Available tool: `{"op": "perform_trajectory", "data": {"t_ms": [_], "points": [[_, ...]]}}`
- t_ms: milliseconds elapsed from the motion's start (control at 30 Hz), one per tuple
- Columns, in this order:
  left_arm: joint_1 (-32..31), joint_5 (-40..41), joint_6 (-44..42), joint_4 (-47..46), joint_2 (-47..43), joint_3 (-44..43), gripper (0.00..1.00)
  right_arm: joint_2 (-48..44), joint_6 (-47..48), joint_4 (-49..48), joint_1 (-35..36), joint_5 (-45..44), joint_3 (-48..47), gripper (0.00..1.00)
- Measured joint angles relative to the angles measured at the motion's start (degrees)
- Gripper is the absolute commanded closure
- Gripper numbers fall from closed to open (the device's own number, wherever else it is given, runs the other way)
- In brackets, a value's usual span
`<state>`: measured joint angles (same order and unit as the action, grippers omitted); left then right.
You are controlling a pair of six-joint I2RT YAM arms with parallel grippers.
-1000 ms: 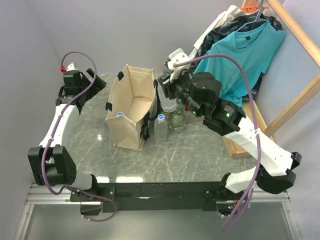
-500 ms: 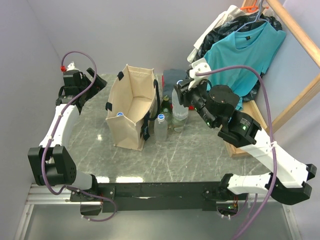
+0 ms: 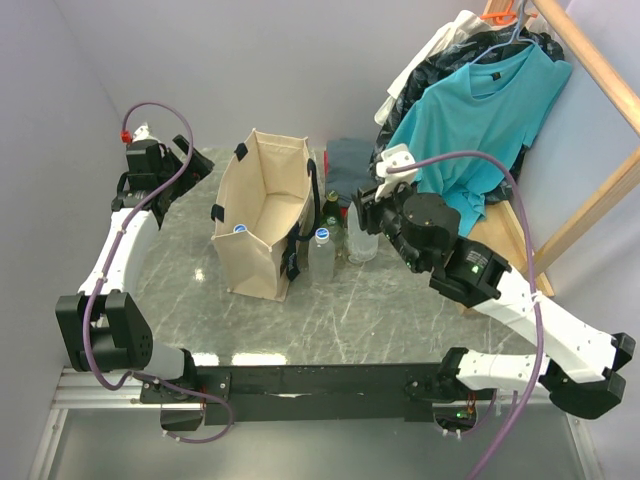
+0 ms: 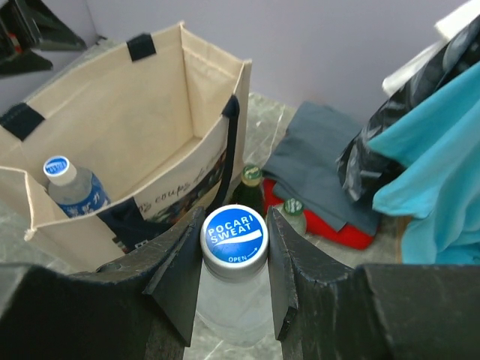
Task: Take the beverage out of the canvas bag
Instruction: Place the drink at the center of the board.
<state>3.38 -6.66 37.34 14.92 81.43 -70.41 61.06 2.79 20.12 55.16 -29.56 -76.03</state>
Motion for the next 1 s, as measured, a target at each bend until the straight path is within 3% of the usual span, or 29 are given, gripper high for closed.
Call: {"op": "perform_trajectory", "data": {"t_ms": [1000], "points": [[0.0, -0.04, 0.0, -0.55, 0.0, 0.87, 0.04, -3.19, -9.86, -11.06, -7.21, 4.09, 22.99, 1.0]]}}
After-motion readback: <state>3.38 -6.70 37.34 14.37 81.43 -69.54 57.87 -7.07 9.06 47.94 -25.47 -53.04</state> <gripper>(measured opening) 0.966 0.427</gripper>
